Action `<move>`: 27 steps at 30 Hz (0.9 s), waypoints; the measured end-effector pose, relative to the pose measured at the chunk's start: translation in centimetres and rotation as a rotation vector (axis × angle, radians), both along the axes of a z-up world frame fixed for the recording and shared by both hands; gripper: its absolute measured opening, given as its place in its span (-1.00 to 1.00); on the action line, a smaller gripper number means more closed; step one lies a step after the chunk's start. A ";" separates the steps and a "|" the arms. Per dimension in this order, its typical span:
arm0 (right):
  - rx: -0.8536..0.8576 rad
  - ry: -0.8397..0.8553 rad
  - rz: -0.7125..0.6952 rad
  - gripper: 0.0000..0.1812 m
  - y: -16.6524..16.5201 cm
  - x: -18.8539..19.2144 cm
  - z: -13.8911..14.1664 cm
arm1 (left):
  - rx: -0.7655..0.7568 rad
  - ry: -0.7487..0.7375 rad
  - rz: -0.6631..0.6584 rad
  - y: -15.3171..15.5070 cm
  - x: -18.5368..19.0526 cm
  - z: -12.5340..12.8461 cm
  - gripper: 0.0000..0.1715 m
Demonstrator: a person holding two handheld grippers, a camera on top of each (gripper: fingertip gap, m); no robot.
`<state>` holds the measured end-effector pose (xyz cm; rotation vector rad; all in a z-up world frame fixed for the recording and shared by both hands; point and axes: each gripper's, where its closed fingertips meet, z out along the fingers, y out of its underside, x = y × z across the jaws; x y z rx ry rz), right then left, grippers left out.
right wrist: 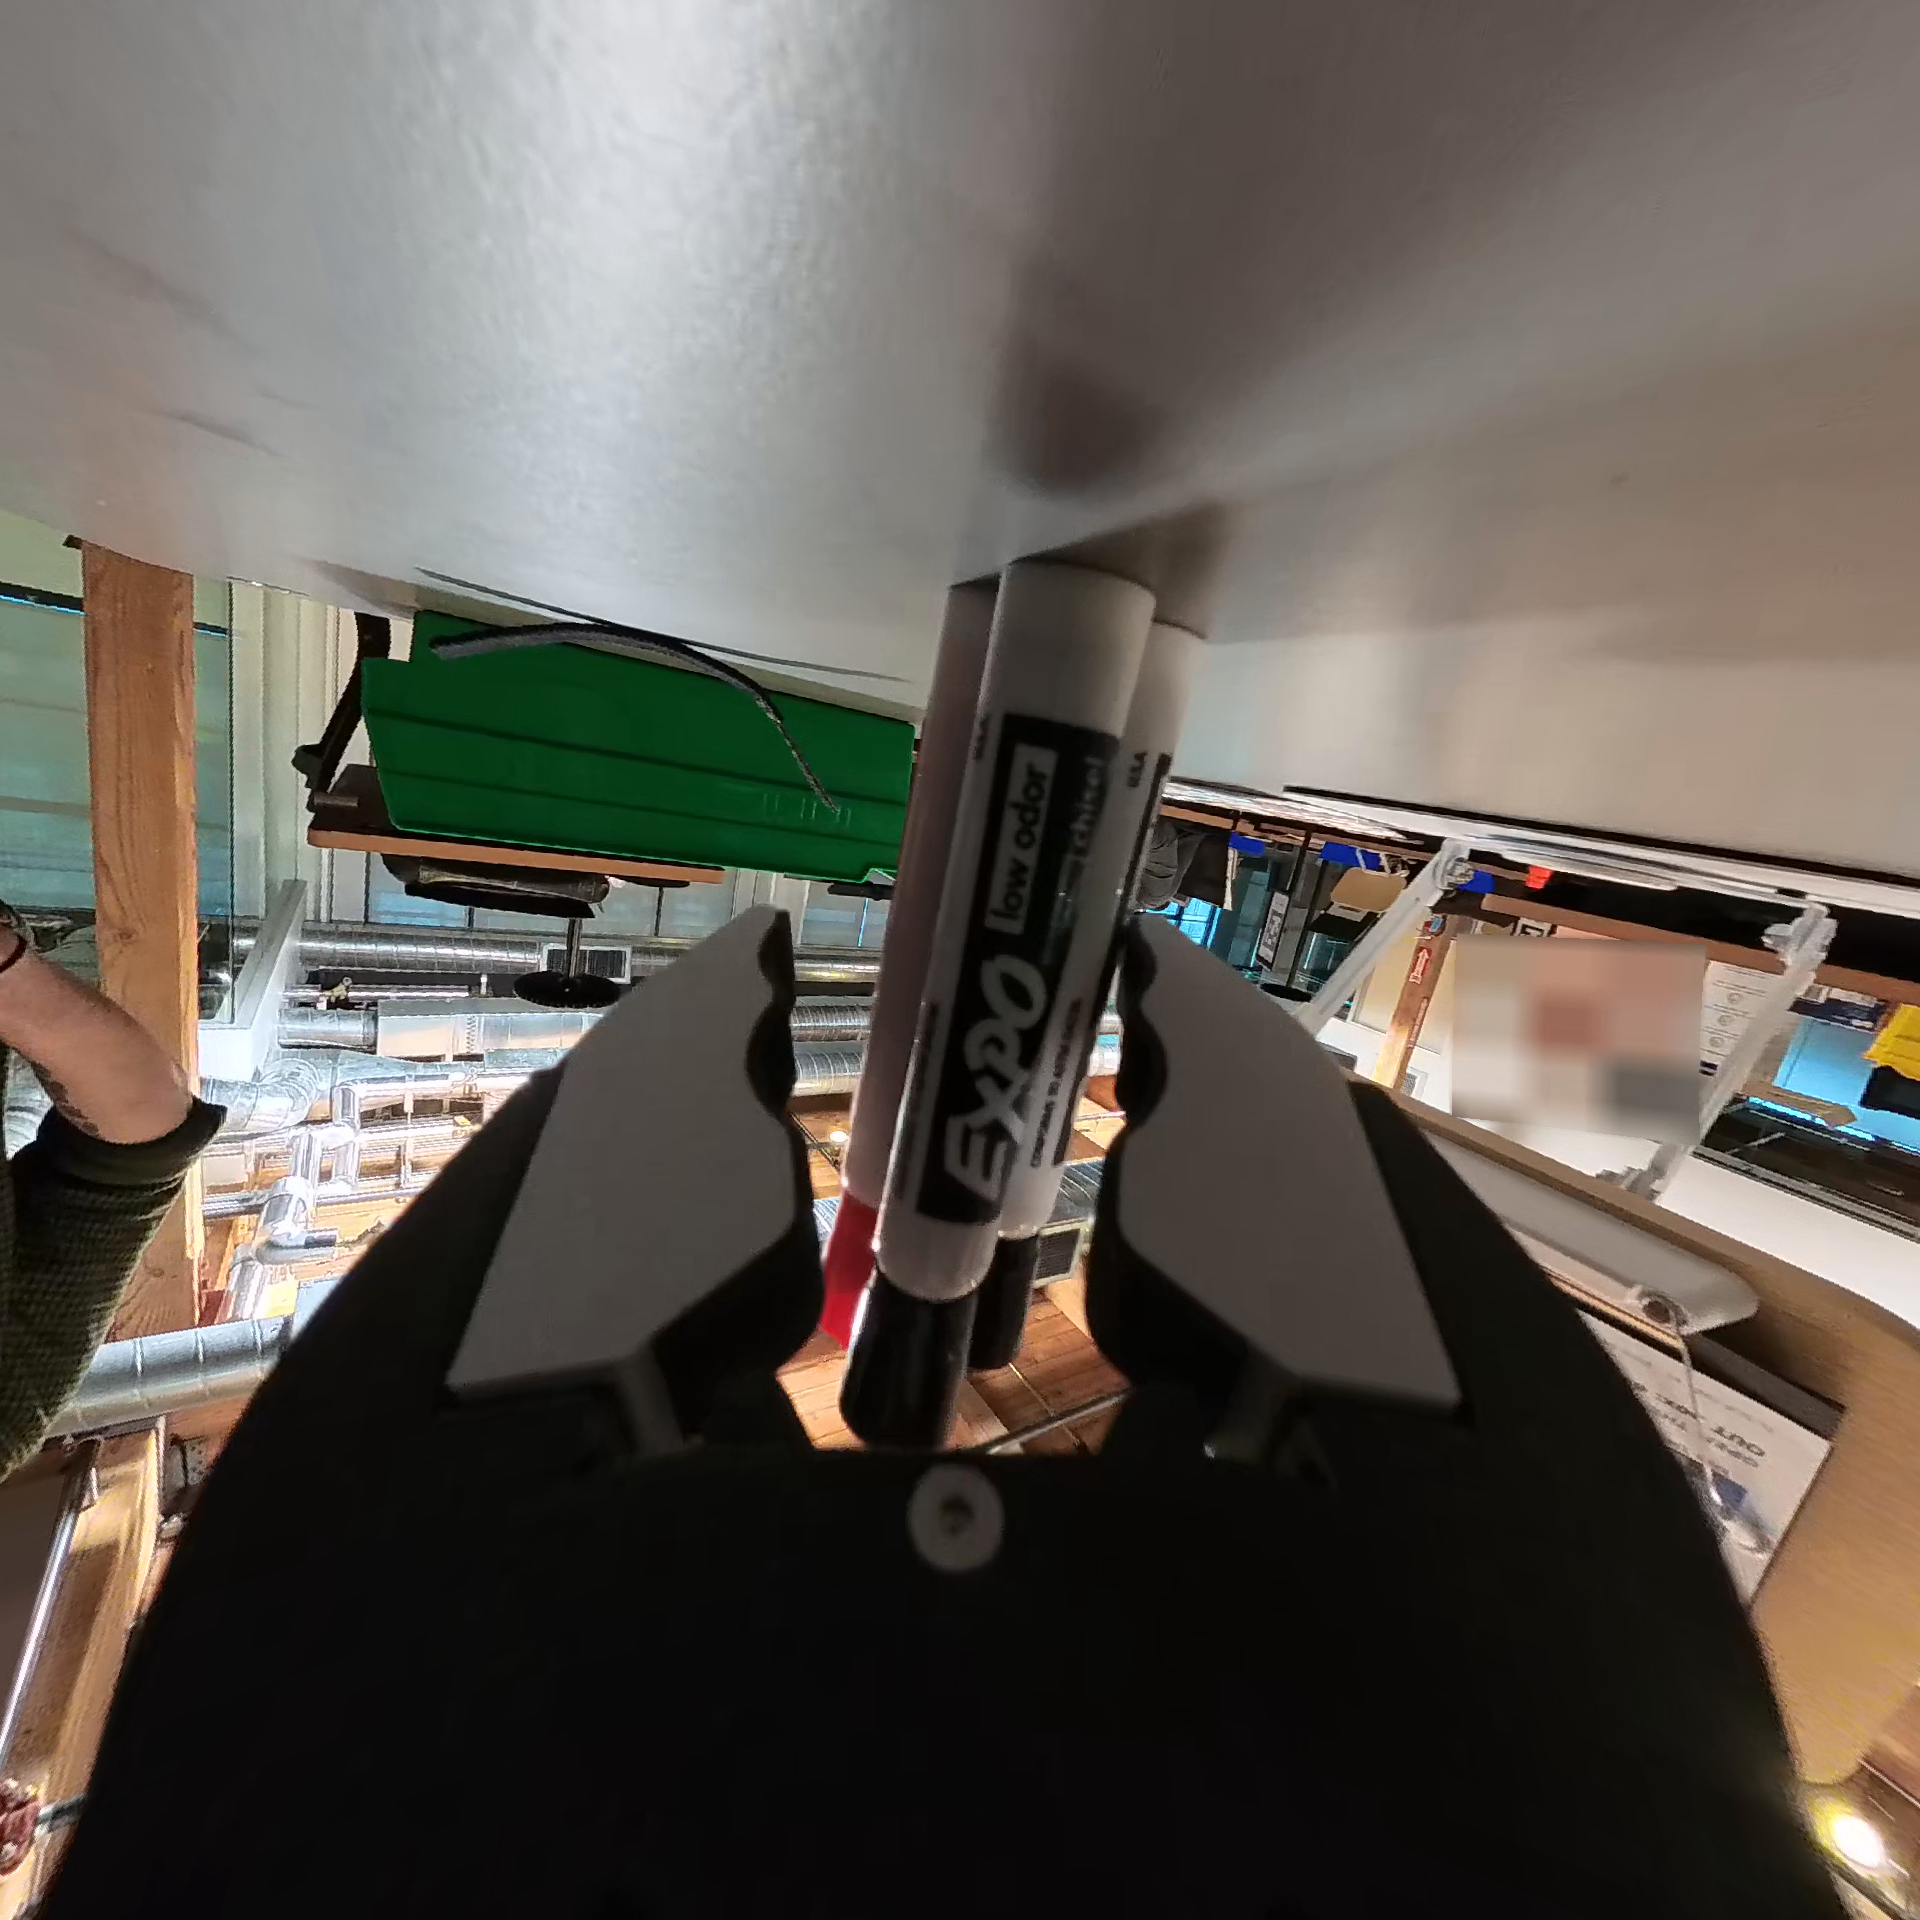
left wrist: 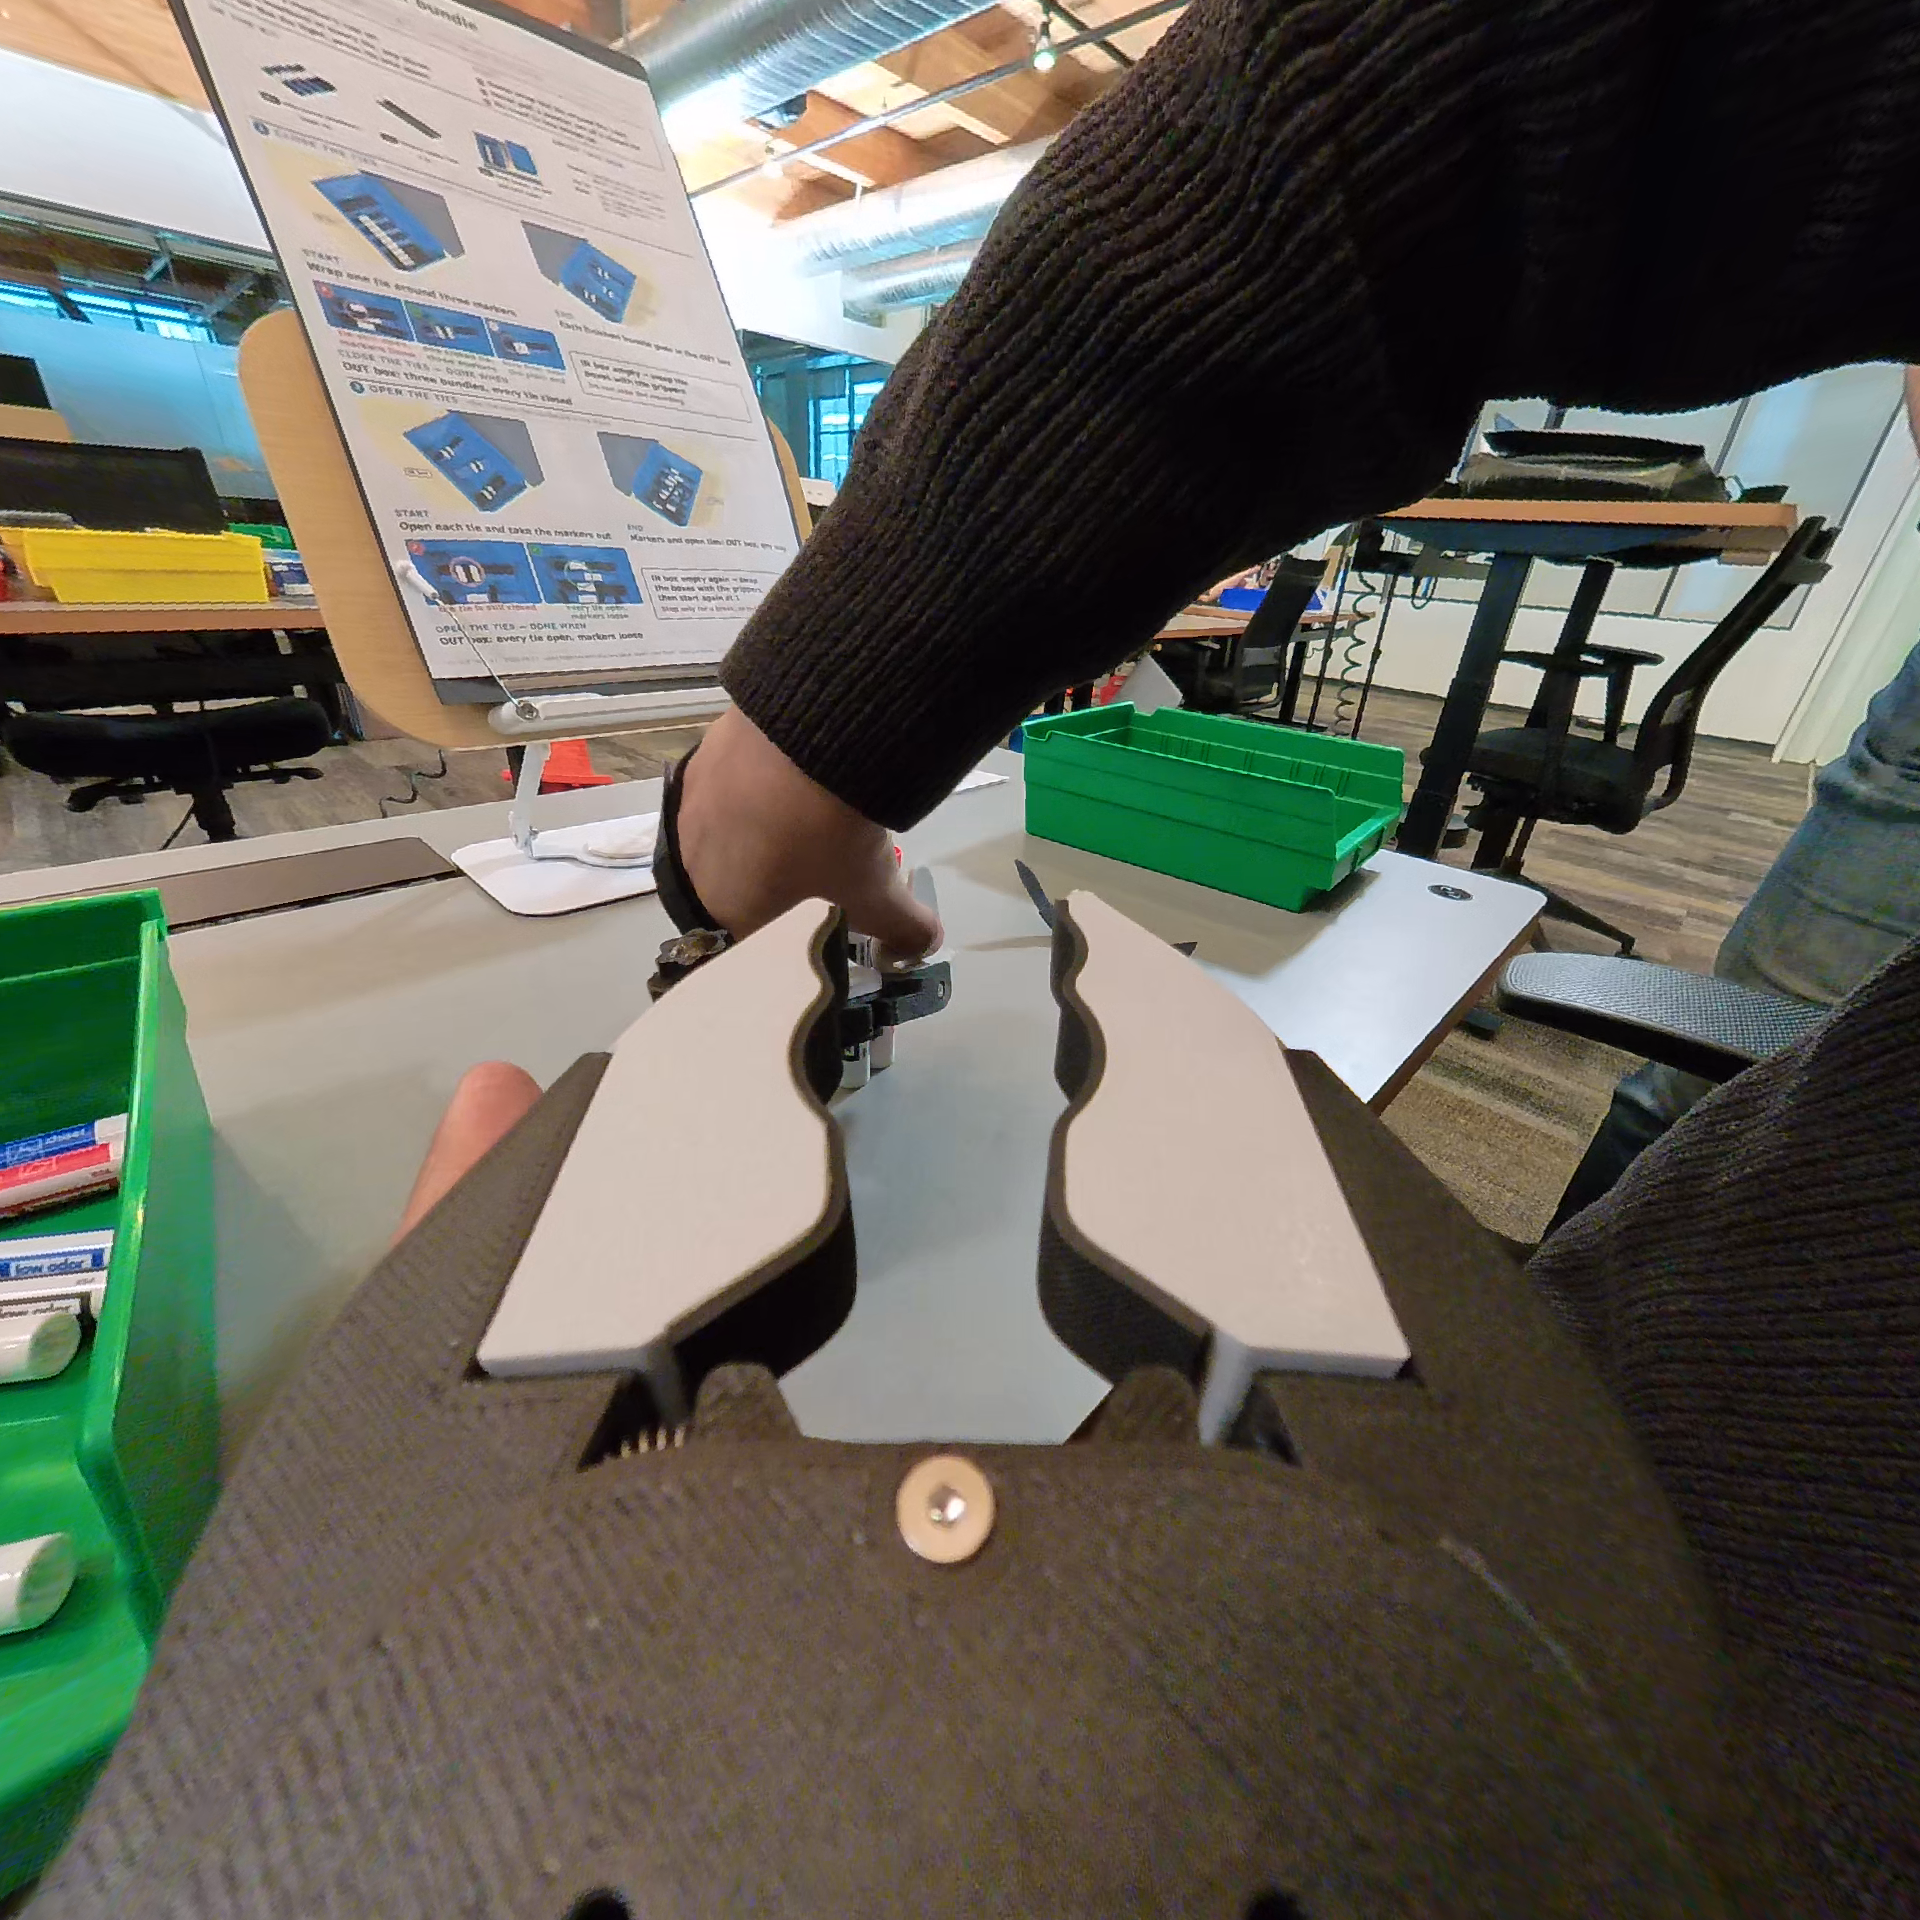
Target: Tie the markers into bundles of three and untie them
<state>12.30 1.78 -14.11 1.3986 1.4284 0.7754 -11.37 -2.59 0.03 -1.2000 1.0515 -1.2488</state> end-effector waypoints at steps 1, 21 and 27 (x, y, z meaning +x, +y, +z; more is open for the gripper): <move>0.001 0.003 -0.001 -0.34 0.0 0.0 0.0 | 0.001 0.000 0.000 0.0 0.0 0.0 -0.56; -0.016 0.042 0.102 -0.58 0.8 1.2 -0.5 | -0.001 -0.007 0.003 0.1 -0.1 0.1 -0.56; -0.006 0.264 0.071 -0.58 0.4 1.0 -1.2 | -0.002 -0.002 0.004 0.2 0.0 0.0 -0.56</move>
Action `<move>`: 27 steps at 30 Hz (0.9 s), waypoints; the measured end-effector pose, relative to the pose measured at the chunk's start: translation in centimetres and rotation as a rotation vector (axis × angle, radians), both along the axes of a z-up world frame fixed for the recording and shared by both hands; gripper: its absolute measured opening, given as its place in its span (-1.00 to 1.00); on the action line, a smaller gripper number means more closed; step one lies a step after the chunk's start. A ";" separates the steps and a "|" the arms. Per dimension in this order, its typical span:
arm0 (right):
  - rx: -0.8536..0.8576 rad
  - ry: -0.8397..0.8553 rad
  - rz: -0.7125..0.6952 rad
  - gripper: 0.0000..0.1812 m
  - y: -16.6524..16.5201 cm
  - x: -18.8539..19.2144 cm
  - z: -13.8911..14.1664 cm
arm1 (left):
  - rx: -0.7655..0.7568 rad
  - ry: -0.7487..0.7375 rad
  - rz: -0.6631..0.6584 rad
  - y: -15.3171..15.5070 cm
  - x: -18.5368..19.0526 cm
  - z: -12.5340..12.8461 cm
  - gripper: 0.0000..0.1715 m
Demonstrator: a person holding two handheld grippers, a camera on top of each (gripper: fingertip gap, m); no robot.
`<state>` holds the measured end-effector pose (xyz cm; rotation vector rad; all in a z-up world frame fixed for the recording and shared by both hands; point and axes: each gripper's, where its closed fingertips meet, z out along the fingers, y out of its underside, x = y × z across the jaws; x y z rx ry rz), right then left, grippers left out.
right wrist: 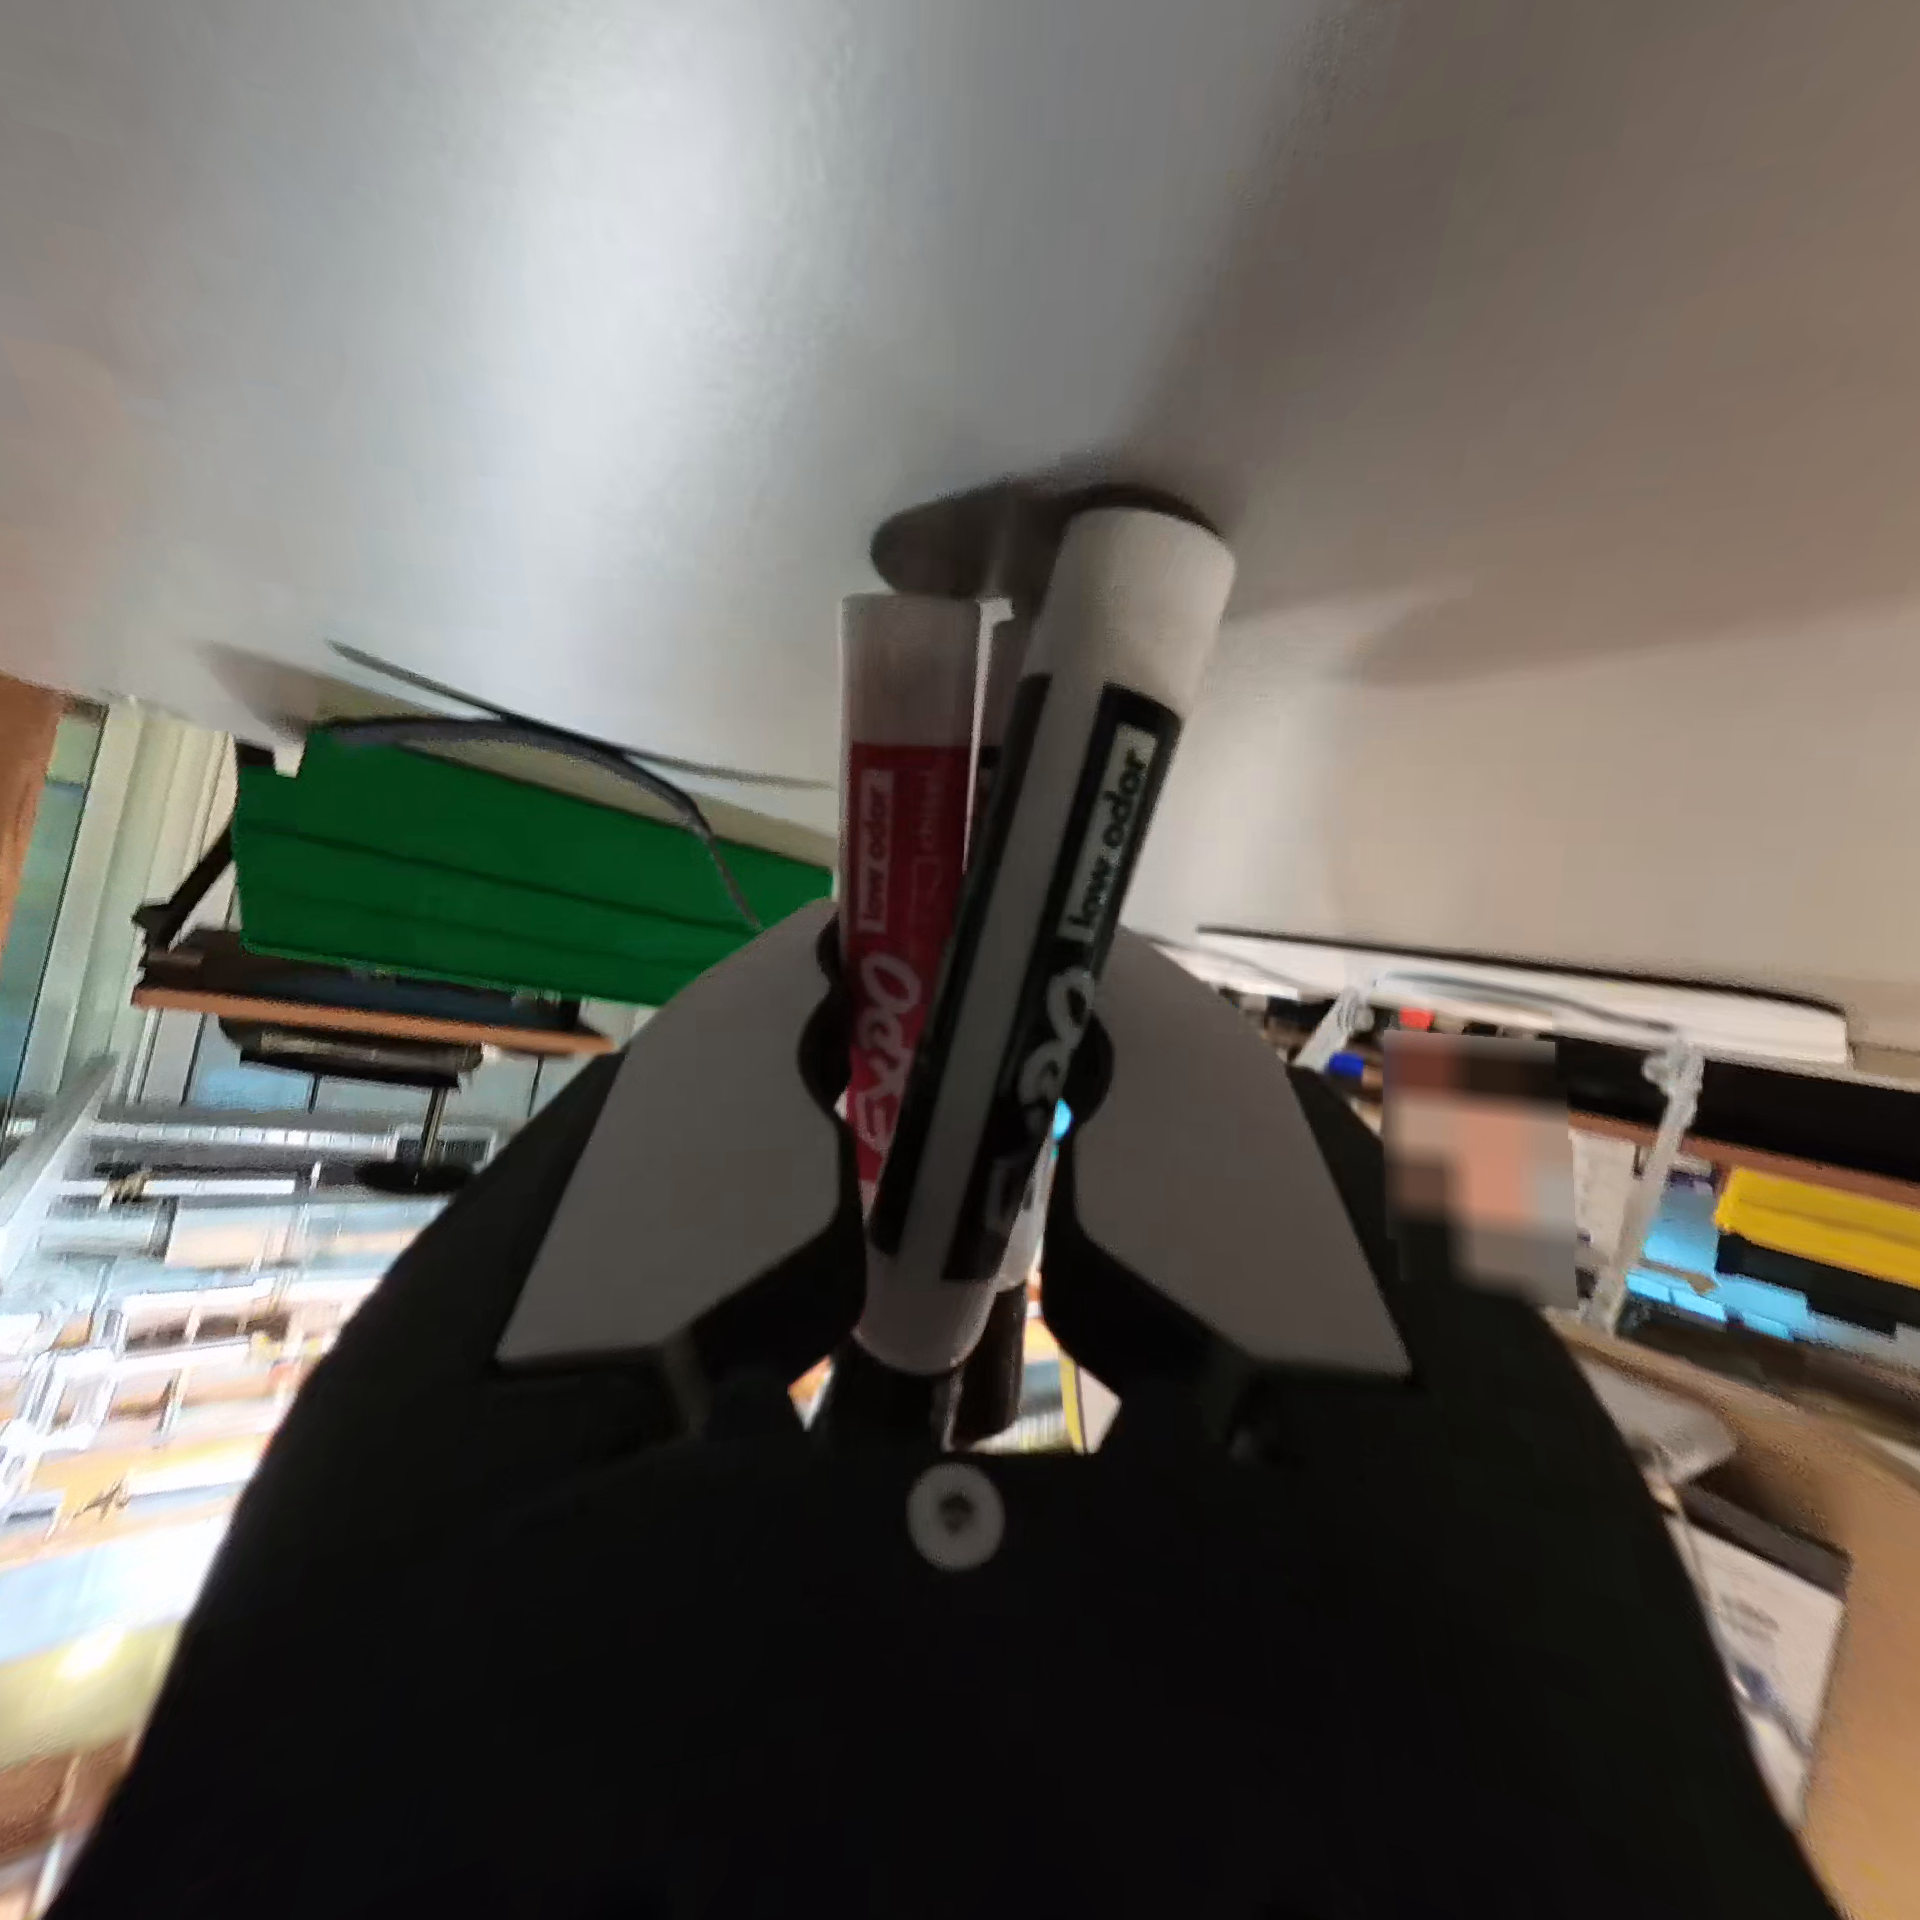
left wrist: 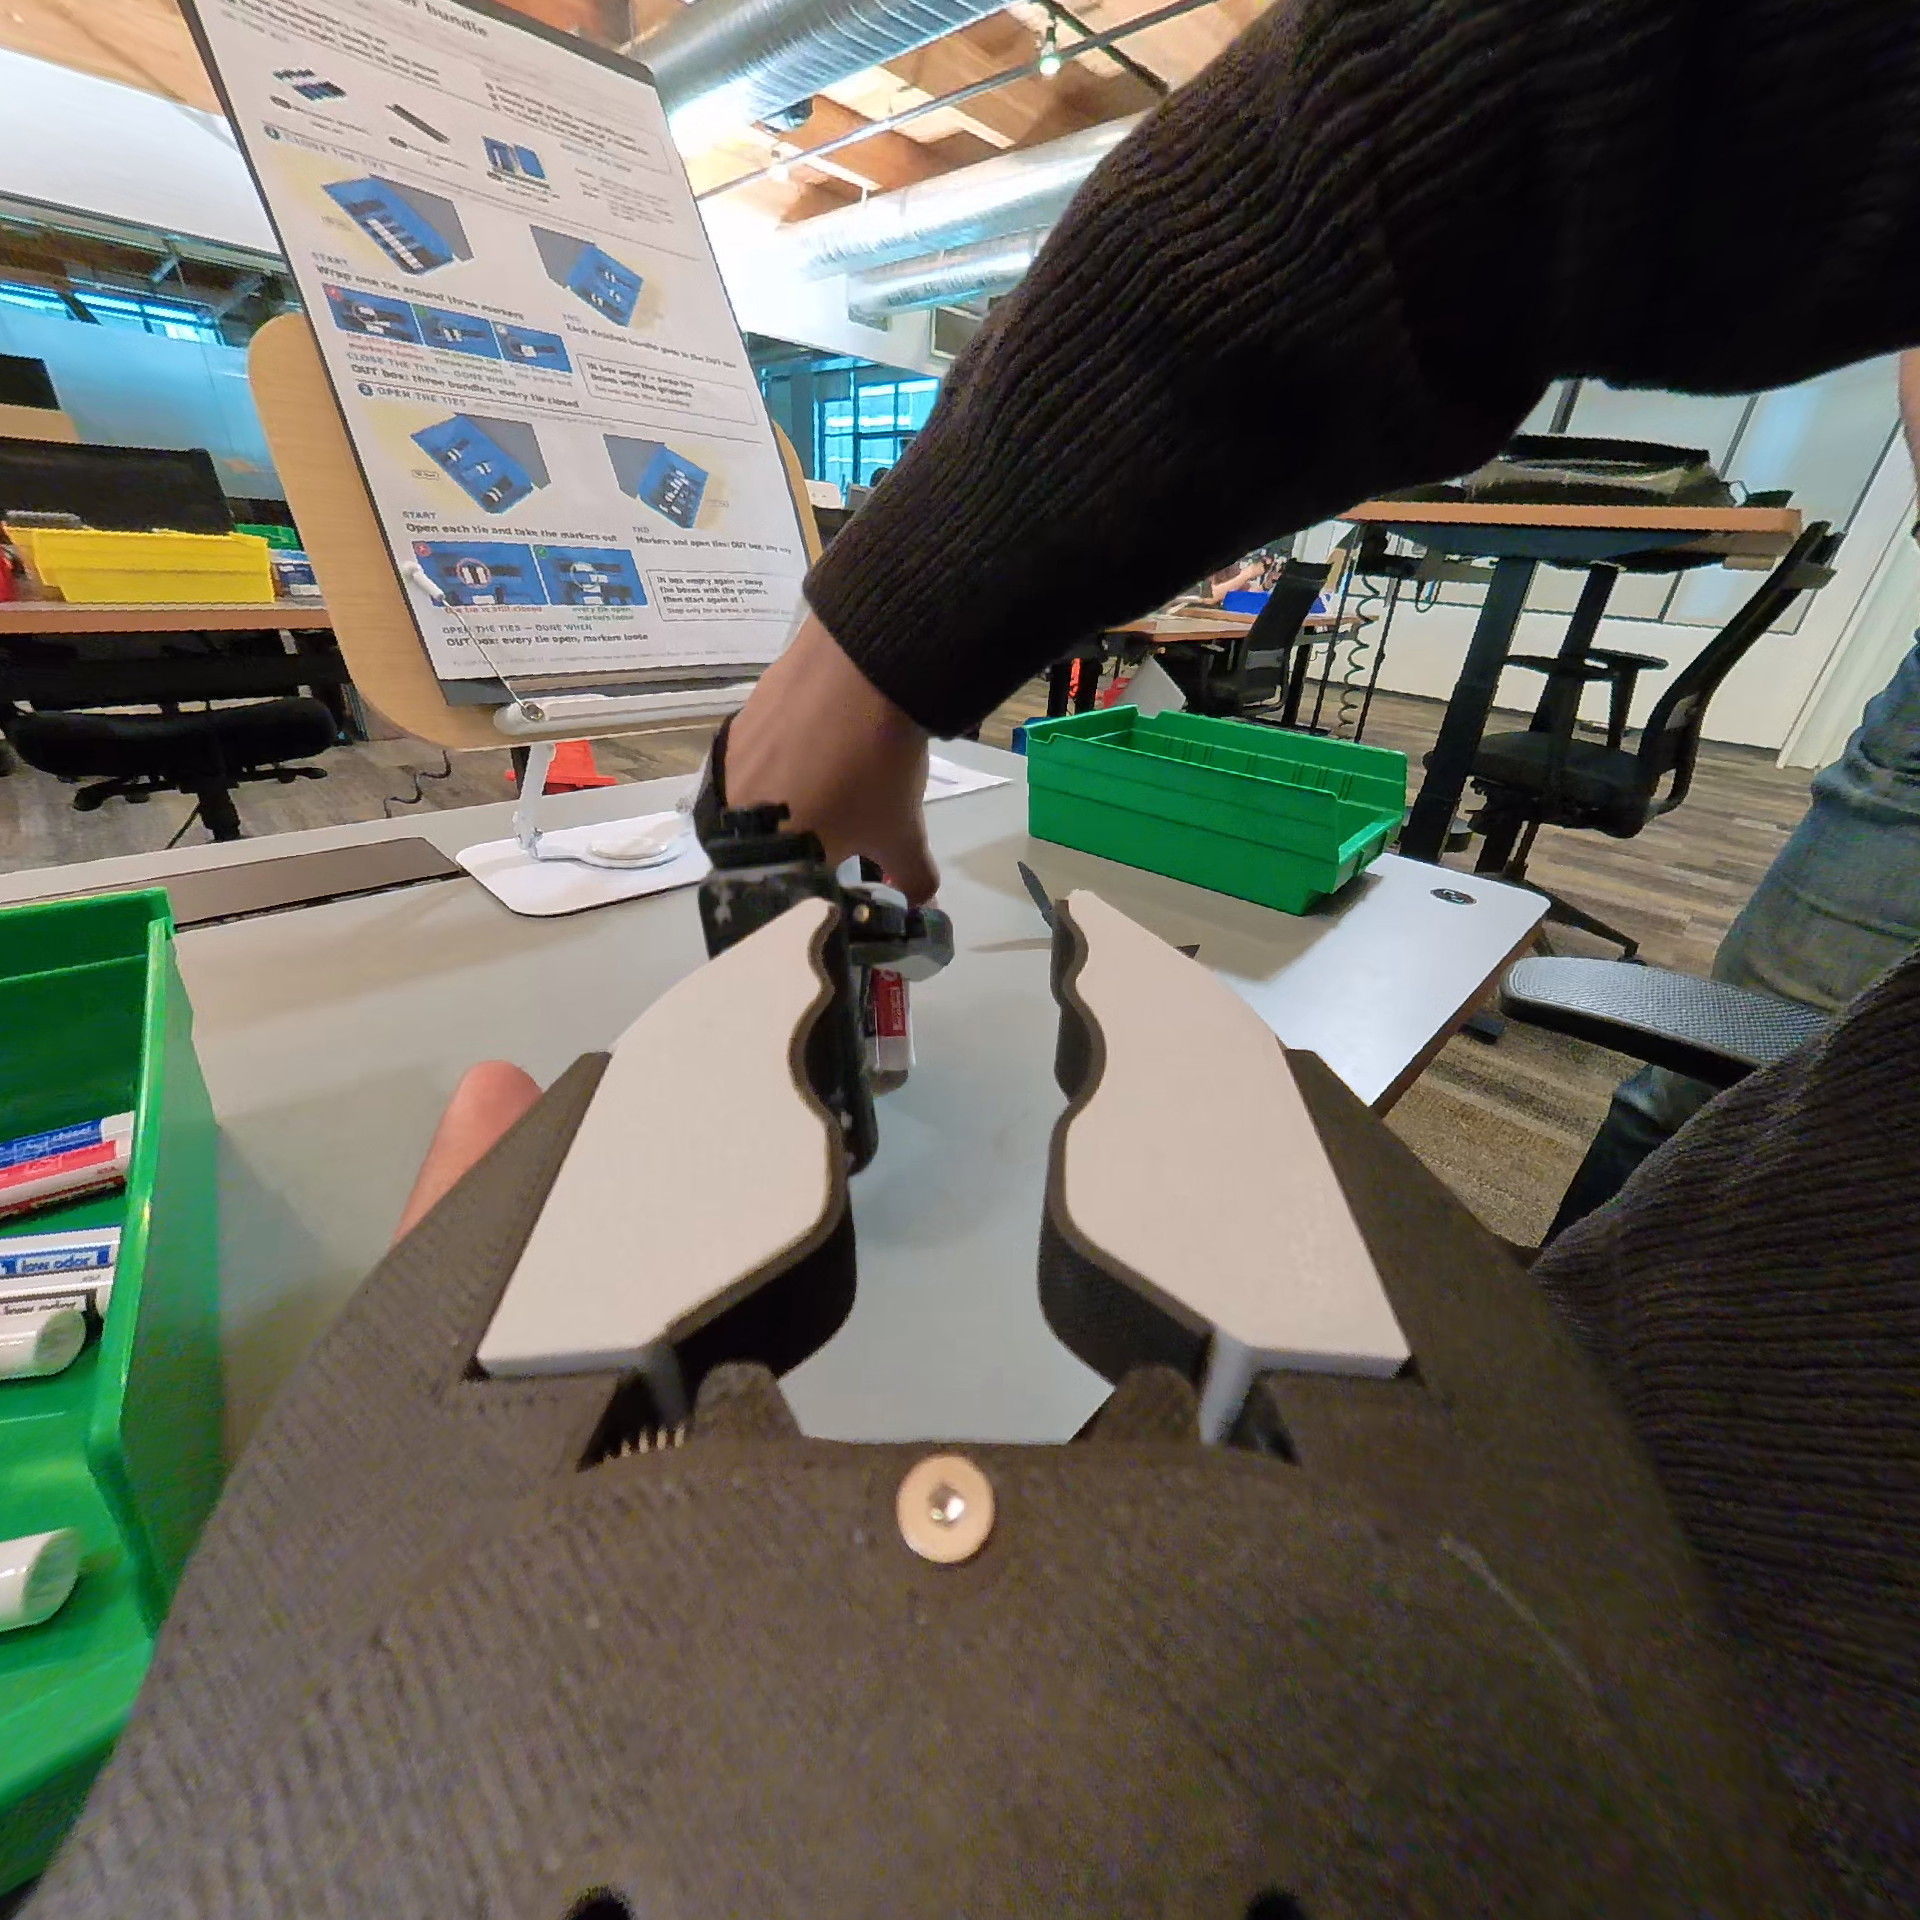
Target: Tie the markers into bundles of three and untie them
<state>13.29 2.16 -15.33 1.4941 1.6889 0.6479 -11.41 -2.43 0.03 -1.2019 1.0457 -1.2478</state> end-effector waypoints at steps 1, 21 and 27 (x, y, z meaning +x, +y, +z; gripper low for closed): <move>0.005 0.051 -0.009 -0.58 -0.1 -0.1 -0.2 | -0.001 0.001 0.000 0.0 0.0 0.0 -0.56; 0.261 0.732 -0.320 -0.58 -1.2 -2.1 -3.9 | -0.213 0.430 0.051 1.7 4.1 -8.7 -0.55; 0.263 0.716 -0.319 -0.59 -1.2 -2.1 -3.9 | -0.357 0.553 0.003 3.1 8.0 -12.4 -0.58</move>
